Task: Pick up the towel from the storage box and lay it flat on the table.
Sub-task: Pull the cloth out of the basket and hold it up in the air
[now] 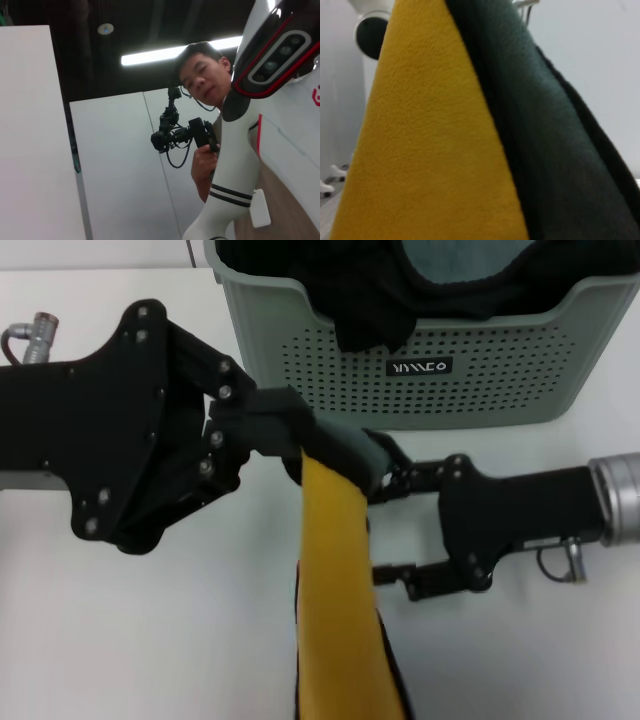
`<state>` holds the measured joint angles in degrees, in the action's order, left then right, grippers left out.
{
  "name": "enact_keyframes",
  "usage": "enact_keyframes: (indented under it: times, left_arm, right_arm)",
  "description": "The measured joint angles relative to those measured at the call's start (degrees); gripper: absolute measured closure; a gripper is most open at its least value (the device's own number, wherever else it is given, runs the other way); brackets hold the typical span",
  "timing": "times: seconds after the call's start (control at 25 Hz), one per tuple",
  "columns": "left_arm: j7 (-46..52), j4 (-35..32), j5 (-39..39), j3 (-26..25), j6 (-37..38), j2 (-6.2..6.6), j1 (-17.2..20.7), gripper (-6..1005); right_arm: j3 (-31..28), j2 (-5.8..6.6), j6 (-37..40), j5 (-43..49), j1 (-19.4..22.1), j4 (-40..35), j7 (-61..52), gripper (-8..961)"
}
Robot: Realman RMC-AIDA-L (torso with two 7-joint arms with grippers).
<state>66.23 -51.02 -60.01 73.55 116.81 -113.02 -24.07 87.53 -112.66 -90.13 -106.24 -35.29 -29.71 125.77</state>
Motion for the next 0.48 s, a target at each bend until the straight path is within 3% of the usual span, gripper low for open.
enact_keyframes:
  times: [0.2, 0.48]
  left_arm:
    - [0.00, -0.25, 0.02, -0.21, 0.00, -0.01, 0.11, 998]
    - [-0.10, -0.25, 0.07, -0.47, 0.00, -0.01, 0.50, 998]
  right_arm:
    - [-0.19, -0.95, -1.68, 3.86, -1.05, -0.42, 0.23, 244]
    - [-0.22, -0.75, -3.87, 4.17, -0.83, -0.68, 2.42, 248]
